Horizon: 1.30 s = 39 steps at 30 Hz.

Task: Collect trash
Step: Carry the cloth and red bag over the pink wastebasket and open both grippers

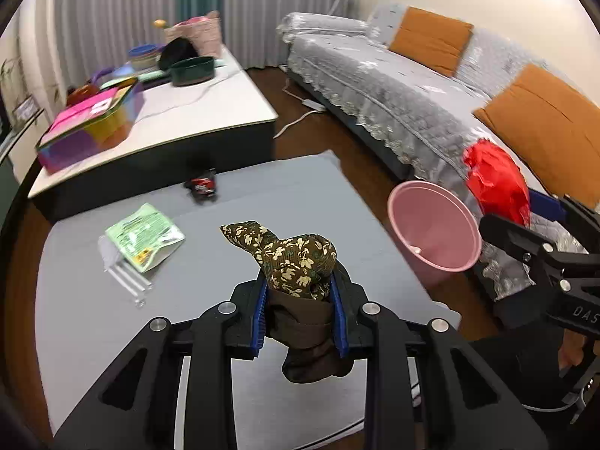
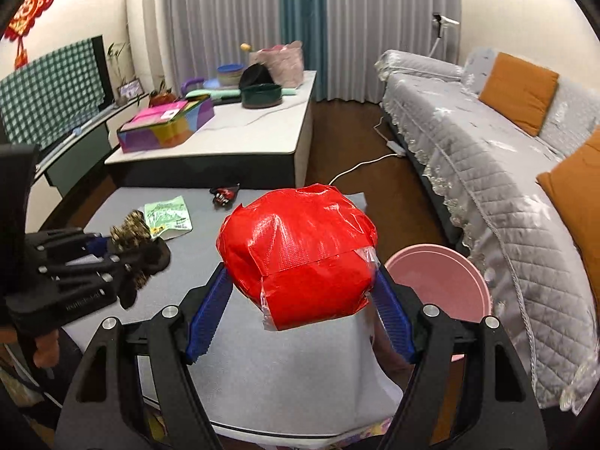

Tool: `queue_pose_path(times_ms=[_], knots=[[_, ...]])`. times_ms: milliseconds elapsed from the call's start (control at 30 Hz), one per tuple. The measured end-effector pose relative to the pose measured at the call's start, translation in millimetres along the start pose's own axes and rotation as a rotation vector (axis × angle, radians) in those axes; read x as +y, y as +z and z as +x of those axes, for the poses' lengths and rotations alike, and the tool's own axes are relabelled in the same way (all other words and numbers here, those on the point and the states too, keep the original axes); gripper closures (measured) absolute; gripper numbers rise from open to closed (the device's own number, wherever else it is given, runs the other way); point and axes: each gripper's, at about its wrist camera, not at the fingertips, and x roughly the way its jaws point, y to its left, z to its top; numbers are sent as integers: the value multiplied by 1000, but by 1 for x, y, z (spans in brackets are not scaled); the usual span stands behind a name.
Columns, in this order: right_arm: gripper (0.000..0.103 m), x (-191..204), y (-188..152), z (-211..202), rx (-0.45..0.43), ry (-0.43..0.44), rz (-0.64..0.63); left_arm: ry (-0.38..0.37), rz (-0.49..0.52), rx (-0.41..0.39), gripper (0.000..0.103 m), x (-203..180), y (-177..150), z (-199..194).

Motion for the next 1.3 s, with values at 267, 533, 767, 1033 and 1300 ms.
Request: queue_pose_path(times_ms=[267,533,767,1033,1300], knots=[[30,-48,-9,-14,-43,-13,80,-8,90,13,75,-51,11,7],[30,-126,-13,-3,-52,-75,251,-53,148,26,75,-107,45,35],[30,-177,-4,13,-72,-162,322,-126,172,66,75,-156,83,81],[30,-229,-20,51,-41,-218,393,-155,205,114,75,-200,103,134],[30,-257,-26,61,-8,-252,447,-170,223,161,75,-226,102,171]])
